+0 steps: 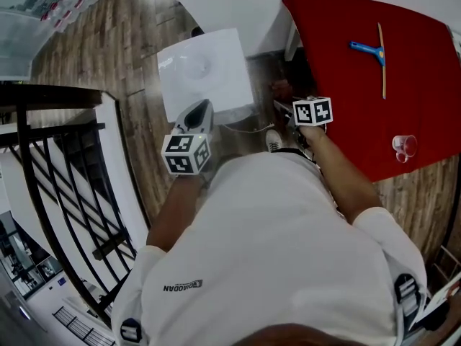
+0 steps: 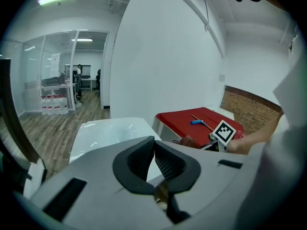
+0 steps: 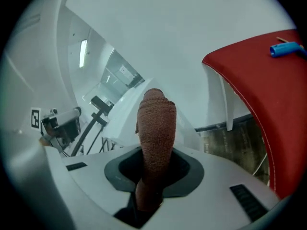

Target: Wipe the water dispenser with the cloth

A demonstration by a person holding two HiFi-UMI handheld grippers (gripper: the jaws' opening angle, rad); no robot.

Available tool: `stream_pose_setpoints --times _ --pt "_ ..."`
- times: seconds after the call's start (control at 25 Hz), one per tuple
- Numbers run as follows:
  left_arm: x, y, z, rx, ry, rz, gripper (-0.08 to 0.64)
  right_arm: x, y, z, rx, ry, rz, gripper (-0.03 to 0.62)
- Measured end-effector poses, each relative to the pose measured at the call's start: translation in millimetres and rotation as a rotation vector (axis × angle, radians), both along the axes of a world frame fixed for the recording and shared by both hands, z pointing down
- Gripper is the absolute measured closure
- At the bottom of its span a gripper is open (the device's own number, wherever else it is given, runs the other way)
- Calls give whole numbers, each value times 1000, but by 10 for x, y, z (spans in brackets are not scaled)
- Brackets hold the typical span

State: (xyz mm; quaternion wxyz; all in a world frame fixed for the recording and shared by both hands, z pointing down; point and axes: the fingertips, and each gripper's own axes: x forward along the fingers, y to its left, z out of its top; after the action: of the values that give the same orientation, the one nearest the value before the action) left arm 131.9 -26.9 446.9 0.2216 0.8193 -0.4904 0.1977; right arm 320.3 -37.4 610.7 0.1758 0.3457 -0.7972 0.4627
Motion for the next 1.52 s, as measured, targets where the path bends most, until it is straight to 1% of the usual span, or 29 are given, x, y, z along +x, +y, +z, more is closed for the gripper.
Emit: stream_pose_setpoints --times 0.08,0.16,0.32,0.4,0.48,0.6,0.72,0.92,1.12,1.32,1.52 --pt "74 -46 -2 -5 -16 -8 560 -94 -84 -138 -20 -93 -6 506" --pt "169 -78 9 -10 -37 -8 560 -188 -142 -273 -29 -162 -32 506" --pt "338 -105 -13 -15 -57 -19 560 -389 -197 -550 -32 -257 -105 508" --pt "375 -113 -41 -18 -56 -28 560 -485 -229 -656 -37 -301 -125 508" --pt "403 -113 -56 -23 -56 -27 560 -547 -261 -693 -40 -322 -134 506" --pt "400 -149 -54 -27 -58 -28 560 -617 -321 -657 -44 -331 -142 508" --pt "397 -198 2 -36 -58 -25 560 -654 -362 -555 -60 -333 -129 508" --pt "433 -225 64 -69 -59 5 560 -647 -344 -291 -97 -317 -105 508" --pt "439 -353 99 -65 -61 20 560 -698 -411 169 -92 -275 -160 508" --pt "402 -392 135 -76 -74 22 561 -735 -435 674 -162 -257 -153 508" --pt "366 -462 153 -89 -73 10 560 -745 -528 1131 -201 -214 -141 508"
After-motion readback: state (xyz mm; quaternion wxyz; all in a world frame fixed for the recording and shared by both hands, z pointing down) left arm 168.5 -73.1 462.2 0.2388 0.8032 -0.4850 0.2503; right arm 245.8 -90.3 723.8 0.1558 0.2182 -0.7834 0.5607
